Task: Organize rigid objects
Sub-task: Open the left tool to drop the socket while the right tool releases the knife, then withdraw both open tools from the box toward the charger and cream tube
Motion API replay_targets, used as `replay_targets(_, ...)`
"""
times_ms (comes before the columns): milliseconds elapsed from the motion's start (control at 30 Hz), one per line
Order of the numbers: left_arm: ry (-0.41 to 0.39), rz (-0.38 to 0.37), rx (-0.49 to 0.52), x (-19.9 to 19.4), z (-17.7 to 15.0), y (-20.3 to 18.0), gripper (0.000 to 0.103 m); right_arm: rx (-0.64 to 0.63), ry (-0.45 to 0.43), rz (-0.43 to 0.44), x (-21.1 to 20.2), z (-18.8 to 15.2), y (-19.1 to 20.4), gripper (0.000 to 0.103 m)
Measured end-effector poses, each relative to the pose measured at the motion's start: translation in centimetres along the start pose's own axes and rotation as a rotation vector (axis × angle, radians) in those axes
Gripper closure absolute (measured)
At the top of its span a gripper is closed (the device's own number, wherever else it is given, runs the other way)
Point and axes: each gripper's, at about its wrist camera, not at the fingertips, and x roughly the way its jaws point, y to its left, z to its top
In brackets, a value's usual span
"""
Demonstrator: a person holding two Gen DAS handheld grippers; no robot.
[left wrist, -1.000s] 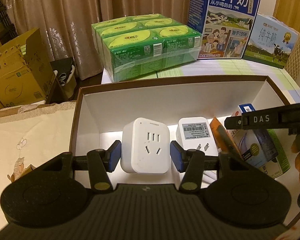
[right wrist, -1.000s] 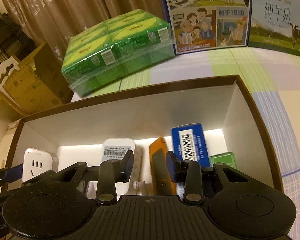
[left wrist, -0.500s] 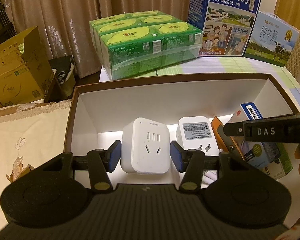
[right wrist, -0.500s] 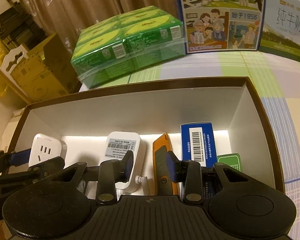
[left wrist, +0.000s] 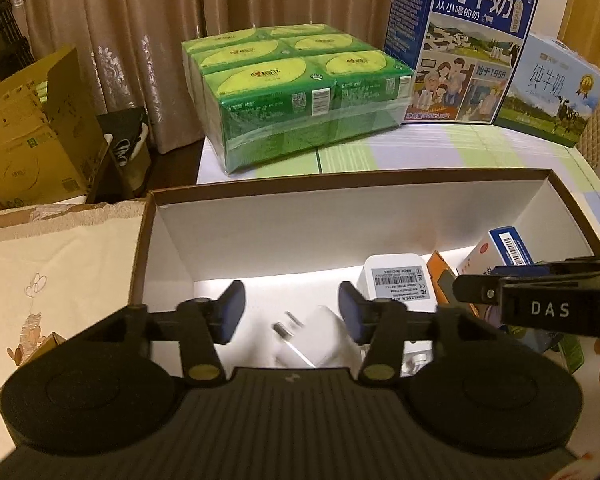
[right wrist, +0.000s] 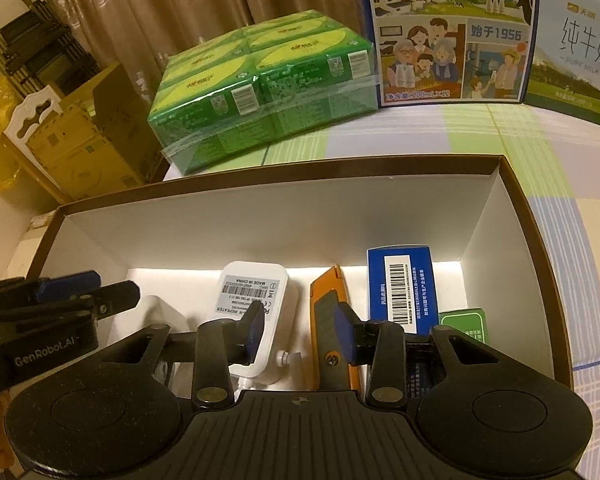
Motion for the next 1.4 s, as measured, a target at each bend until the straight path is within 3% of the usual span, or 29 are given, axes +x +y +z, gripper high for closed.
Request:
replay_targets(133, 0.025, 0.001, -0.005, -0.2, -0.3, 0.1, 0.052, -0.005, -0.004, 0.007, -0.4, -0.2, 0.0, 0.055)
replay_targets(600, 0.063, 0.006, -0.033, -1.6, -1.6, 0.1, 0.048, -0.032, 0.007, 0.025, -2.0, -1.1, 0.0, 0.042)
replay_targets(1200, 0.029, 0.000, -0.036, -5.9, -2.6, -1.6, 0.043, -0.067, -0.041, 0.038, -6.4, -2.7, 0.4, 0.031)
replay_targets(1400, 0.007, 0.003, -0.026, -8.0, -3.5, -2.7, 0.035, -0.063, -0.055, 0.053, -8.5, -3.5, -0.2, 0.029)
